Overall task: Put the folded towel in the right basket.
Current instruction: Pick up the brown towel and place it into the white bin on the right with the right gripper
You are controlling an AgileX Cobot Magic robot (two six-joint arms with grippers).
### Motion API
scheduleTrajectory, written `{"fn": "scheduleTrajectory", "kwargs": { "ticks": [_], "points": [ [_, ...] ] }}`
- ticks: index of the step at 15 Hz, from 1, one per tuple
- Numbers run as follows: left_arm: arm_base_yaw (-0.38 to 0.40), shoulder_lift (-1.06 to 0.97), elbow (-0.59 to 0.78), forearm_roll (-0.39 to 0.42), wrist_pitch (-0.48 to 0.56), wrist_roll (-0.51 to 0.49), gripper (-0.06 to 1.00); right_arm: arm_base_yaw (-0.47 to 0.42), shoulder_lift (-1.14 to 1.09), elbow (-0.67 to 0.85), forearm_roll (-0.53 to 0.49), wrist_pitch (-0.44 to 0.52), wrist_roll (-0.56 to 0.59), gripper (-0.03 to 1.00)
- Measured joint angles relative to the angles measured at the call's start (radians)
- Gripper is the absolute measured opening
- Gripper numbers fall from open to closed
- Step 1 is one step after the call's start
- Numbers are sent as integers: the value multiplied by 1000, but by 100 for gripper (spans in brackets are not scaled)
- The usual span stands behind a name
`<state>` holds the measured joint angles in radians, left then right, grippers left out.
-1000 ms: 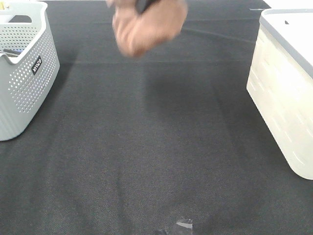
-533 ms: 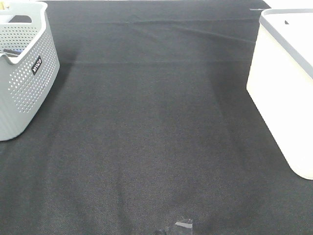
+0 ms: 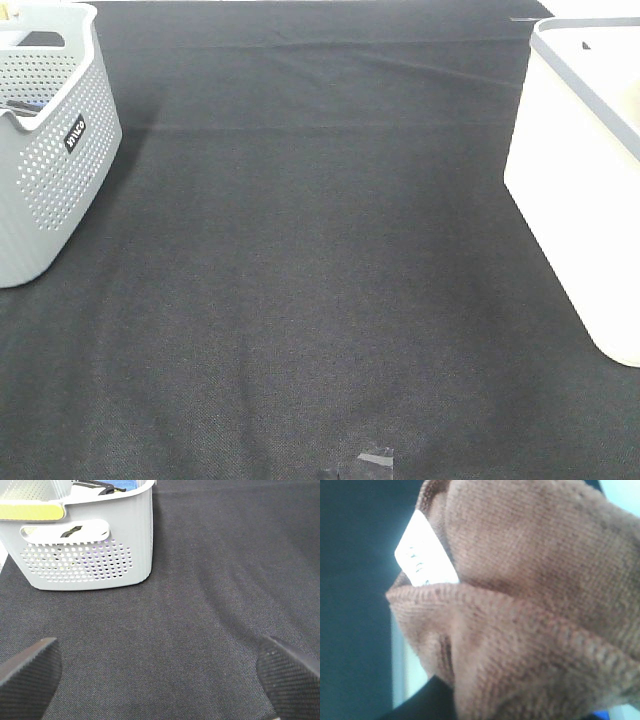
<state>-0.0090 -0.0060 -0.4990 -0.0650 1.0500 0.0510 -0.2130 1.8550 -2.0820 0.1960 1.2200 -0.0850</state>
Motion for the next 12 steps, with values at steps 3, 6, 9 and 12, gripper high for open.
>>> {"fn": "scheduleTrajectory", "kwargs": {
  "ticks": [3, 6, 9, 12],
  "points": [
    [0, 0, 0, 0, 0, 0, 99, -2, 62, 80, -87, 0, -2, 16],
    [0, 0, 0, 0, 0, 0, 99, -2, 120, 101, -98, 0, -2, 16],
    [0, 0, 0, 0, 0, 0, 99, -2, 141, 107, -86, -1, 47, 74],
    [0, 0, 0, 0, 0, 0, 99, -2, 141, 108, -118, -1, 51, 95]
  ]
}}
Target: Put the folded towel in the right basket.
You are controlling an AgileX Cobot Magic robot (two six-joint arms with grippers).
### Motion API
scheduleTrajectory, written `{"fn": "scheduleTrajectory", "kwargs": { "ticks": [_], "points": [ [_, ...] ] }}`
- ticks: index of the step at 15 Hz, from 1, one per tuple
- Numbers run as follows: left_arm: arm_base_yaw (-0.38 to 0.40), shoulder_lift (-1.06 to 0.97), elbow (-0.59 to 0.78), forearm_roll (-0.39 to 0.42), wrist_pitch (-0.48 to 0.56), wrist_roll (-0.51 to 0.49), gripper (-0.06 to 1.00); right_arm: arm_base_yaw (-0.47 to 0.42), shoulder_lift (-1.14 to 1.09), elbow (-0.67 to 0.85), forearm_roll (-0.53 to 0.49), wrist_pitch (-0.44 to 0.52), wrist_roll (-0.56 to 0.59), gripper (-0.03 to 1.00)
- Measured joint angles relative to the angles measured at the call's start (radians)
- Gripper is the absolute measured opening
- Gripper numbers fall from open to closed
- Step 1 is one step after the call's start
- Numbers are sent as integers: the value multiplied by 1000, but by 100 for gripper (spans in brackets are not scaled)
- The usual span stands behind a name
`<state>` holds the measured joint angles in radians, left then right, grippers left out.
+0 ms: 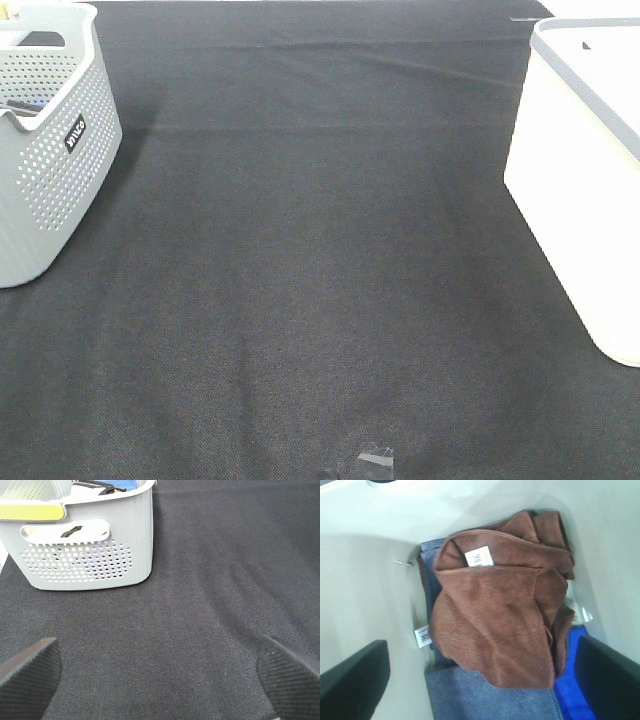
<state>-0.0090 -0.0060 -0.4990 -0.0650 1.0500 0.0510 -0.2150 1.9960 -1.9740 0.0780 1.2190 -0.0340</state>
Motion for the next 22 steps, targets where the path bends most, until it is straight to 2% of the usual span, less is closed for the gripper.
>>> {"fn": "scheduleTrajectory", "kwargs": {
  "ticks": [4, 7, 9, 13, 16, 19, 22],
  "points": [
    [0, 0, 0, 0, 0, 0, 99, 1, 0, 0, -3, 0, -20, 97],
    [0, 0, 0, 0, 0, 0, 99, 30, -19, 0, -39, 0, 34, 97],
    [0, 0, 0, 0, 0, 0, 99, 122, -67, 0, -78, 1, 64, 97],
    [0, 0, 0, 0, 0, 0, 99, 301, -138, 0, -78, 2, 135, 97],
    [0, 0, 0, 0, 0, 0, 99, 327, -195, 21, -78, -1, 172, 97],
    [0, 0, 0, 0, 0, 0, 99, 329, -379, 180, -101, -1, 185, 97],
    [0, 0, 0, 0, 0, 0, 99, 329, -730, 563, -129, -36, 193, 97]
  ]
}}
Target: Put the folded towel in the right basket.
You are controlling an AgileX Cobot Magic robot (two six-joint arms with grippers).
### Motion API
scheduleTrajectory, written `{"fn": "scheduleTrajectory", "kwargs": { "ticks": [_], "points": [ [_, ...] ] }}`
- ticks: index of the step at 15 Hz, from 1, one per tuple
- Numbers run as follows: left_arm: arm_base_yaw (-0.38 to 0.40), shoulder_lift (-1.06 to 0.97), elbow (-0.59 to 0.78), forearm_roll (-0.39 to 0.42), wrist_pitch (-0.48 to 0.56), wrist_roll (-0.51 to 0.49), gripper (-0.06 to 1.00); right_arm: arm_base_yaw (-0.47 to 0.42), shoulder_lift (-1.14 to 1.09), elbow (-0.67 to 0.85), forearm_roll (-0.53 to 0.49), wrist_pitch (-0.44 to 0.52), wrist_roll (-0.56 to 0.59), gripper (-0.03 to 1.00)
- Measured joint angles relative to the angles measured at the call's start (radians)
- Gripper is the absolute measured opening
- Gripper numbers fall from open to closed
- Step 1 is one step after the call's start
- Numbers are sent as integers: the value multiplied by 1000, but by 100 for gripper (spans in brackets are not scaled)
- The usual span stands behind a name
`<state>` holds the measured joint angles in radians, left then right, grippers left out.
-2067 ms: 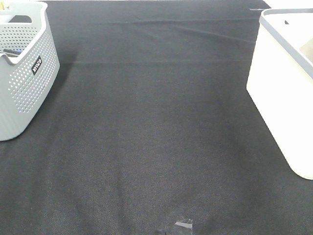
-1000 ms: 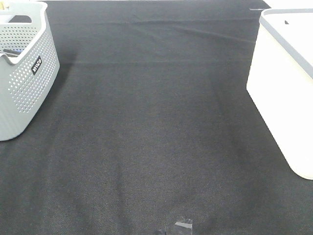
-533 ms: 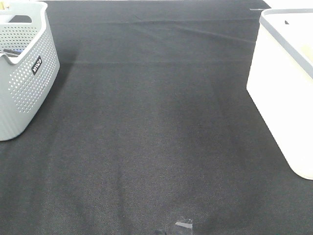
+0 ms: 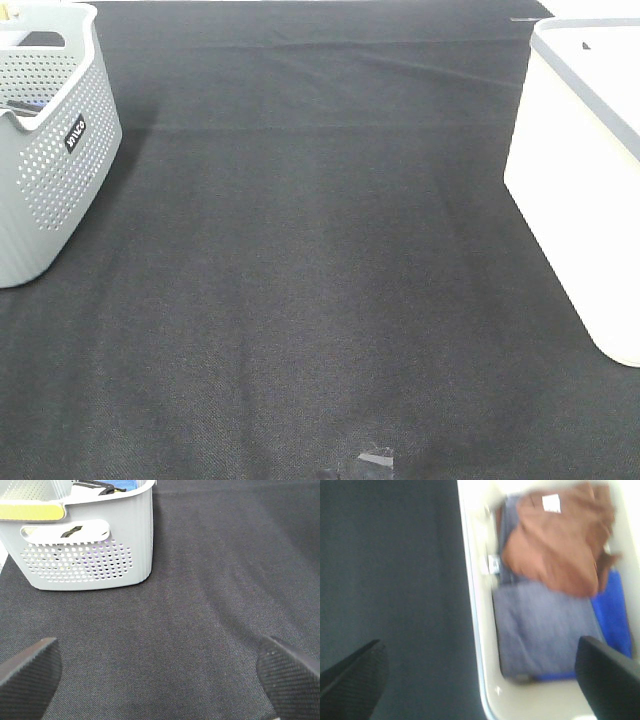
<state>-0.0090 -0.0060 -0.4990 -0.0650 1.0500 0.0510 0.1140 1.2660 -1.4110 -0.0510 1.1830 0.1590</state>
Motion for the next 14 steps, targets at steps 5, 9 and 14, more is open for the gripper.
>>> {"fn": "scheduleTrajectory", "kwargs": {
  "ticks": [5, 9, 14],
  "points": [
    [0, 0, 0, 0, 0, 0, 99, 0, -609, 533, -4, -126, -30, 97],
    [0, 0, 0, 0, 0, 0, 99, 0, -1098, 820, -4, -116, -72, 97],
    [0, 0, 0, 0, 0, 0, 99, 0, -1270, 928, -4, -54, -79, 97]
  ]
}}
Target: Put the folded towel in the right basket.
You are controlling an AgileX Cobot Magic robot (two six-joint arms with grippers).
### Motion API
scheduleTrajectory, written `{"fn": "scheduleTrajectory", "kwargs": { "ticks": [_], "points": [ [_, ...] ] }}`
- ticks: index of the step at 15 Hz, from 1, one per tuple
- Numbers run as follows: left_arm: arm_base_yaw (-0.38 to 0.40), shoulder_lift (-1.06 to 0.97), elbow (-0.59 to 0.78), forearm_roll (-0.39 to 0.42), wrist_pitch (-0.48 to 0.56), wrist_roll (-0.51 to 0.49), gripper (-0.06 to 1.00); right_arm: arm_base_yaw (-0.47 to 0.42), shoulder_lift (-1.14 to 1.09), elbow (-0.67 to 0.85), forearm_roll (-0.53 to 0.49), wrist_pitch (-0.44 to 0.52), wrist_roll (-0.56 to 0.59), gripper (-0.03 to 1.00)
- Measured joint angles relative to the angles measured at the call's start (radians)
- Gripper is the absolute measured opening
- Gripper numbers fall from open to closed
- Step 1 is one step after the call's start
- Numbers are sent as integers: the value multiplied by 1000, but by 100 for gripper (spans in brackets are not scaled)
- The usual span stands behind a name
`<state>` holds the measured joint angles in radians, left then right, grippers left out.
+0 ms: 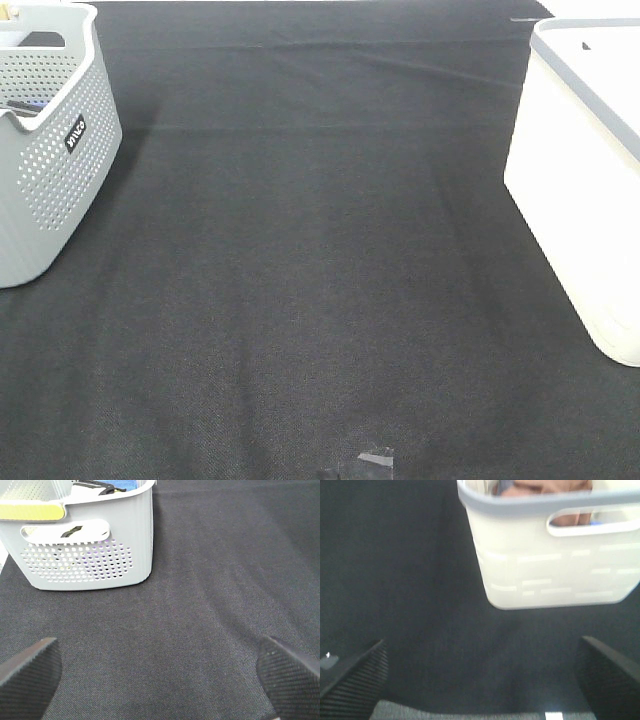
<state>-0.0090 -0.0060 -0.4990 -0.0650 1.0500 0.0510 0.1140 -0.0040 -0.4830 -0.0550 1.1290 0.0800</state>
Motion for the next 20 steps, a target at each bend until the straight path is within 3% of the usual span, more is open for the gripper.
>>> {"fn": "scheduleTrajectory", "kwargs": {
  "ticks": [10, 14, 20],
  "points": [
    [0, 0, 0, -3, 0, 0, 99, -3, 0, 24, 0, -11, 5, 97],
    [0, 0, 0, -3, 0, 0, 99, -147, 0, 24, 1, -12, 5, 97],
    [0, 0, 0, -4, 0, 0, 99, -151, 0, 24, 3, -12, 5, 97]
  ]
}}
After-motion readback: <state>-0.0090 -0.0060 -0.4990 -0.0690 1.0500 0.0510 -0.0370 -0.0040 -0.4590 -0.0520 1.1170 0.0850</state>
